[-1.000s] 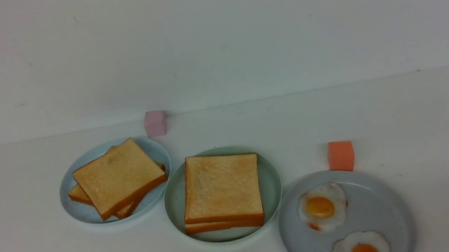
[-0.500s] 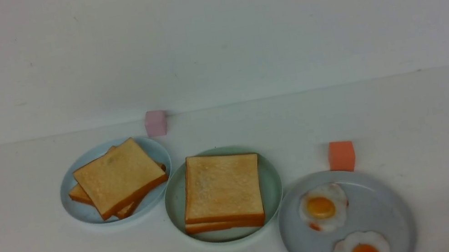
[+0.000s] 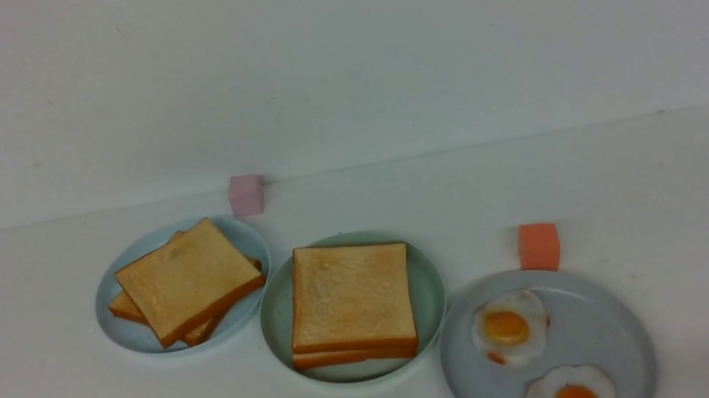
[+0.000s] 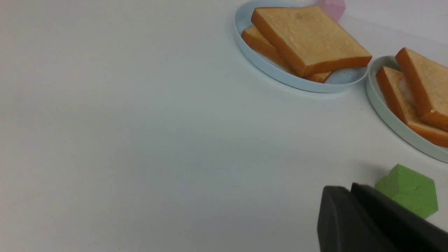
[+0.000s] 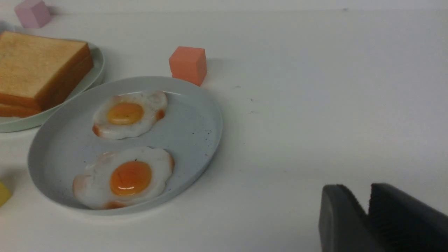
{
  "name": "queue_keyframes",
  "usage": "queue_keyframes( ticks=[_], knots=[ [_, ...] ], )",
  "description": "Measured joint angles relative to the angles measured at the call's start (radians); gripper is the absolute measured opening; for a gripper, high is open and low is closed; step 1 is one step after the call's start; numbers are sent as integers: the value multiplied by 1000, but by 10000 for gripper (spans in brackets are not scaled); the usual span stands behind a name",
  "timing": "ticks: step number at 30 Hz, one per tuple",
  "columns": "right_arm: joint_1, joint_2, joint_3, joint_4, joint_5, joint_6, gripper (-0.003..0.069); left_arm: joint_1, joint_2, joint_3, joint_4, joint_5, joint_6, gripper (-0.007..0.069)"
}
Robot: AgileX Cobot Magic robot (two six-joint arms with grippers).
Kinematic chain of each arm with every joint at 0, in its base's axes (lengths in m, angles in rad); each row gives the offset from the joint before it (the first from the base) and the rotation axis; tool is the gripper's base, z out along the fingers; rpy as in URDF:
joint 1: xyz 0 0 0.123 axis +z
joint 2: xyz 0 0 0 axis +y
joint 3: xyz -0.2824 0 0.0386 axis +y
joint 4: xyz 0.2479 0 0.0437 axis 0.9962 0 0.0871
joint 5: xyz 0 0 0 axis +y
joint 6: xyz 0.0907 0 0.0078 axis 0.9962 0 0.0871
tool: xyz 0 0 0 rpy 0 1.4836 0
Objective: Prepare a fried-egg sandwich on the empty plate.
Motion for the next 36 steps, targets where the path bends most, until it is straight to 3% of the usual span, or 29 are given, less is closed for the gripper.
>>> queue_keyframes(
  ticks=[36],
  knots=[
    [-7, 0, 0, -3, 4, 0, 211, 0, 0, 0, 0, 0, 0, 76]
  ],
)
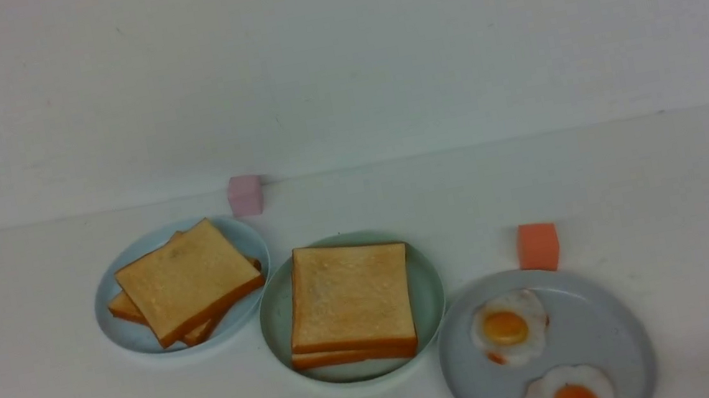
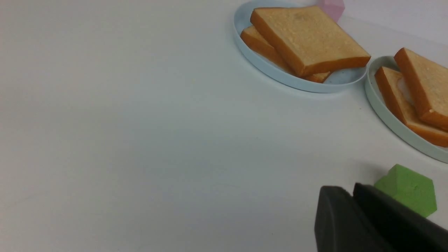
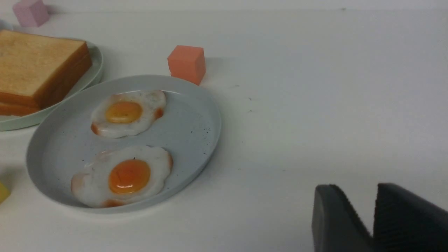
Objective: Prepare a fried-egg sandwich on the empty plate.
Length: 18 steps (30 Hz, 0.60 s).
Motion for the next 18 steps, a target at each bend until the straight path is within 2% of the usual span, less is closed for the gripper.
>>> queue_keyframes(
  ticks=[7, 18],
  knots=[
    [-77, 0, 0, 0, 0, 0, 219, 0, 0, 0, 0, 0, 0, 78],
    [-75, 0, 0, 0, 0, 0, 237, 0, 0, 0, 0, 0, -1, 90]
  ],
)
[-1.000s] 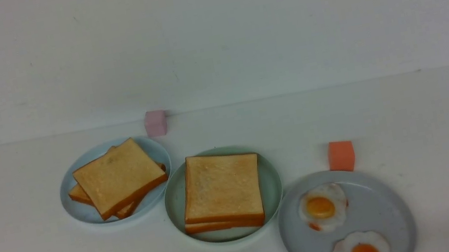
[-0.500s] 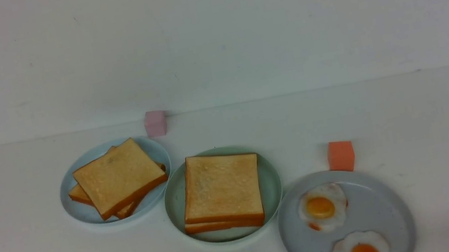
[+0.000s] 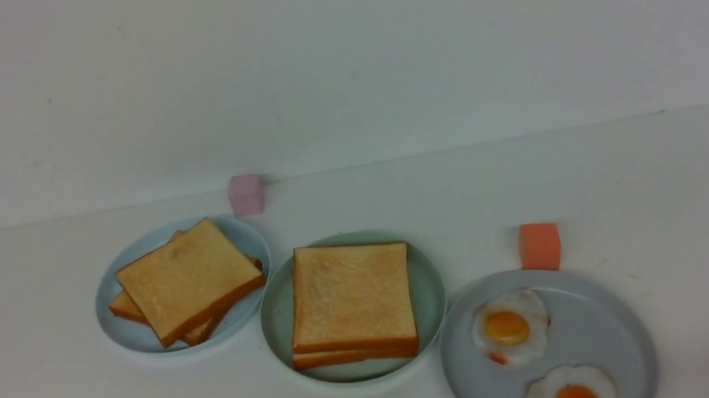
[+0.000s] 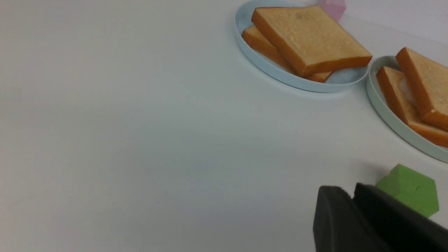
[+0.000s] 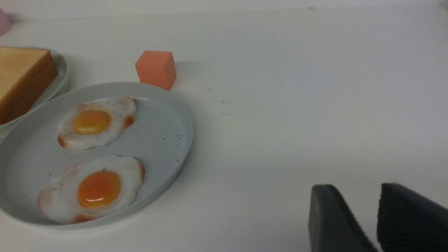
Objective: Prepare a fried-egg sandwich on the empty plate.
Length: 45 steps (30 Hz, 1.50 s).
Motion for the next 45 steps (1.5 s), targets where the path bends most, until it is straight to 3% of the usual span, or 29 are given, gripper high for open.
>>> queue_keyframes(
  ticks=[45],
  knots=[
    [1, 0, 0, 0, 0, 1, 237, 0, 0, 0, 0, 0, 0, 131]
  ],
)
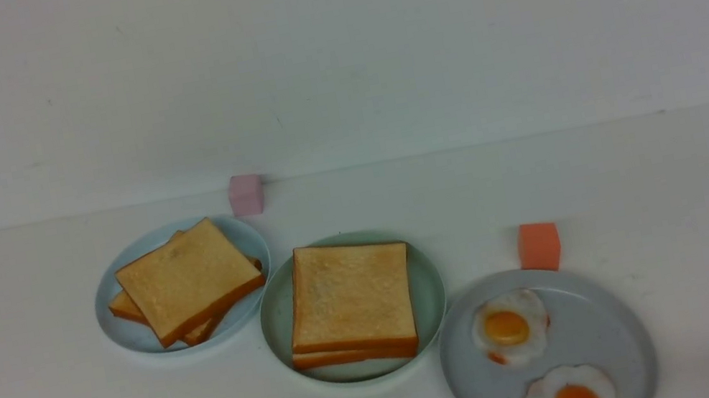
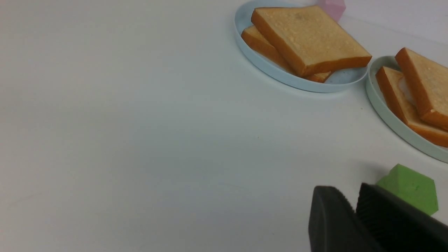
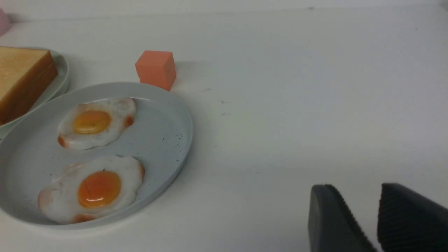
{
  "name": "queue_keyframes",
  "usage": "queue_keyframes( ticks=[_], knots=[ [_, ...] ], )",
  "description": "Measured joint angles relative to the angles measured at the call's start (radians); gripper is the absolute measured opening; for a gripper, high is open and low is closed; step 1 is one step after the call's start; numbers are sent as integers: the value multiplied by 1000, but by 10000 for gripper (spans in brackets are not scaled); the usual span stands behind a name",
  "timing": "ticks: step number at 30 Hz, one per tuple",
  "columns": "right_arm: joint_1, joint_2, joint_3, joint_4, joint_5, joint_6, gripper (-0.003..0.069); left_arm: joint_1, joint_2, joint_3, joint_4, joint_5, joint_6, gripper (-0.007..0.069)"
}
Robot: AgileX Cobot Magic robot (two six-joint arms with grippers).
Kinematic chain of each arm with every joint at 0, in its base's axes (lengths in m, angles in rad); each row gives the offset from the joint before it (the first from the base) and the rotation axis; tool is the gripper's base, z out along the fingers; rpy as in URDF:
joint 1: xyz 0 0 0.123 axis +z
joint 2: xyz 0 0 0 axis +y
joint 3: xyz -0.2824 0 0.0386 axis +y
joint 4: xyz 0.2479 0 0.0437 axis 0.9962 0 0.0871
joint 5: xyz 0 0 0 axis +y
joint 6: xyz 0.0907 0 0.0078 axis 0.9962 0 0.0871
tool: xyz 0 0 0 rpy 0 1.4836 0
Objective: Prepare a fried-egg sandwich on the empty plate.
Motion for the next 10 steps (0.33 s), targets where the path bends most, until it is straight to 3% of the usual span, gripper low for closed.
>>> queue_keyframes(
  ticks=[10],
  knots=[
    [0, 0, 0, 0, 0, 0, 237, 0, 0, 0, 0, 0, 0, 139]
  ],
)
